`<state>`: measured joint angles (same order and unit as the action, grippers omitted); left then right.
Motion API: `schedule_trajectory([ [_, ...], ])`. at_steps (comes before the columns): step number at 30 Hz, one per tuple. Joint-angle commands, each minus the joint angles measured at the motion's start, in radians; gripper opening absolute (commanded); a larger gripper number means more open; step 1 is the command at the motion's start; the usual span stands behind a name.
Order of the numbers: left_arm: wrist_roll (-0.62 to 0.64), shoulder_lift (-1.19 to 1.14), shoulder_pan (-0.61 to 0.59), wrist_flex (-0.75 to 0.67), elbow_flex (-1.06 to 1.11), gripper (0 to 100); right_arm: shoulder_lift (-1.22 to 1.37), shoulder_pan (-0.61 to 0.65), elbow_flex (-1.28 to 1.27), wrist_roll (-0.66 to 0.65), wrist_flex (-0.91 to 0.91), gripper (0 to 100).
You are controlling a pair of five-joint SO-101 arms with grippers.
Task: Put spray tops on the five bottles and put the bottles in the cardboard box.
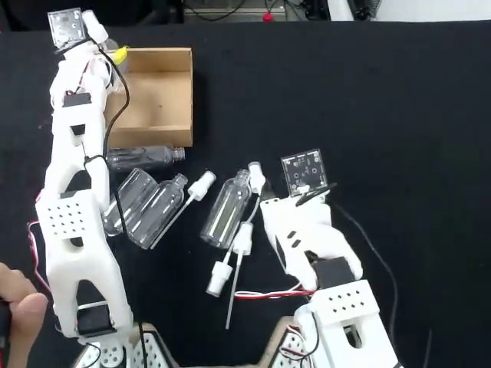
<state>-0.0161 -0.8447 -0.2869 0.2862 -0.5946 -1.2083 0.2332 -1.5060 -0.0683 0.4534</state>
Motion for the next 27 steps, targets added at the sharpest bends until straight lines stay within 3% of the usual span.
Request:
schedule_trajectory([
  [1, 0.009, 0.034, -0.013, 0.023, -0.068, 31, -0.008, -0.017, 0.022, 0.009, -0.028, 9.6],
  [27, 0.005, 0.035, -0.033, 0.023, -0.071, 31, -0.008, -0.017, 0.027, 0.009, -0.028, 9.6],
])
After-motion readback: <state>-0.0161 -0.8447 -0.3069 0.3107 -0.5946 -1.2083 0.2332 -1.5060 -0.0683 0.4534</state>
